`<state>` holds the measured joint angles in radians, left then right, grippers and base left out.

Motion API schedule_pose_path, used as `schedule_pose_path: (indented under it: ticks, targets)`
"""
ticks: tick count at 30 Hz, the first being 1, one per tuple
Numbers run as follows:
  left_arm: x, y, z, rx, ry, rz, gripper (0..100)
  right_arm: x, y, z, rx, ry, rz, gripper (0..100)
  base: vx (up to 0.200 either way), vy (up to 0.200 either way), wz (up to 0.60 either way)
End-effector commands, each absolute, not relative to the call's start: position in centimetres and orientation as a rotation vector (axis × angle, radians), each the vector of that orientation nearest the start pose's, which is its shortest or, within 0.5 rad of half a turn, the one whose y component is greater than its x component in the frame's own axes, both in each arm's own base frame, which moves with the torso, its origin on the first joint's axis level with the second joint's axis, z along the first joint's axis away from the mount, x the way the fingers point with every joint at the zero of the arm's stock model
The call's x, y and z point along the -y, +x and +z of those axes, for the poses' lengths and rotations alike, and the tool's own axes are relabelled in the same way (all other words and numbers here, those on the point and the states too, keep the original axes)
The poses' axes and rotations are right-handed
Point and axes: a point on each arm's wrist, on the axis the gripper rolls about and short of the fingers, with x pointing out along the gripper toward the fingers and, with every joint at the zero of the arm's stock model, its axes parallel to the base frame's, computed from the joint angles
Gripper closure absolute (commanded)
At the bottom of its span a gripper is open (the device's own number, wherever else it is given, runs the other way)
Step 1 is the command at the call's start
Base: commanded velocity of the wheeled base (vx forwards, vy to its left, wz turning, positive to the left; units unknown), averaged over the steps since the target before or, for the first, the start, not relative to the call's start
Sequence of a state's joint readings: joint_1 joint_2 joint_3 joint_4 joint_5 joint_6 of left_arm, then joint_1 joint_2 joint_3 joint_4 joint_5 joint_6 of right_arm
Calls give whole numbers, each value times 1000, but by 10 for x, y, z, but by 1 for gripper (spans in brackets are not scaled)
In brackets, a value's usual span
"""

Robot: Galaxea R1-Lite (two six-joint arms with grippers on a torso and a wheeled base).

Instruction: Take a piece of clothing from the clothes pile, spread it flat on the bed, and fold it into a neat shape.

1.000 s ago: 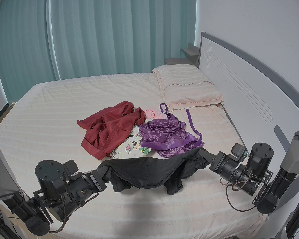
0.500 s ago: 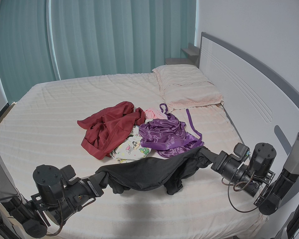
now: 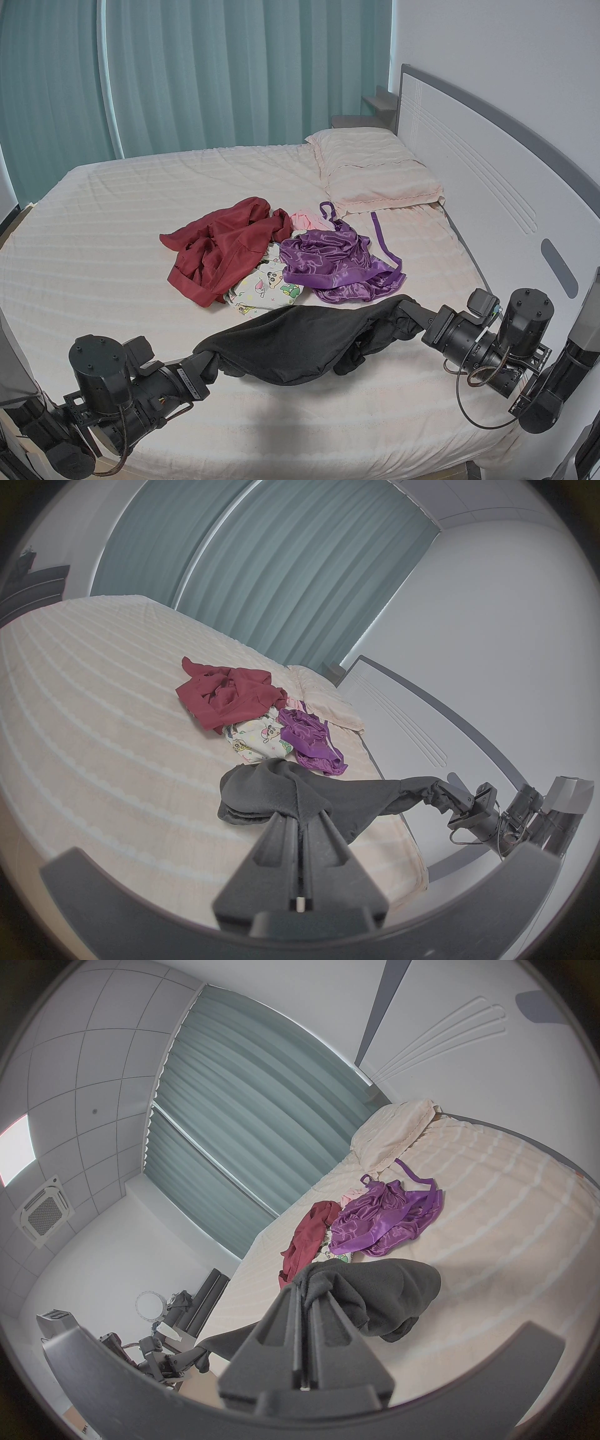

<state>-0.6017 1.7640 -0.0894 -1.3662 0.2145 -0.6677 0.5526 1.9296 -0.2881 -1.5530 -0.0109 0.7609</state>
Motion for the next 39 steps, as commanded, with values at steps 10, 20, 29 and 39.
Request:
schedule_pose_path:
  ticks: [10,20,29,39]
  targets:
    - [116,180,77,-423,-542,-265,100,-141,228,92,-287,715,486,100,0,0,0]
    - [115,176,77,-430,-537,-272,100,-140,224,99,-264,721,498,100,0,200,0]
    - [114,174,79,-423,-541,-278,100,-140,222,99,-265,709,500,100,0,200,0]
    - [113,174,81,-415,-545,-281,100,-140,217,101,-256,690,504,100,0,200,0]
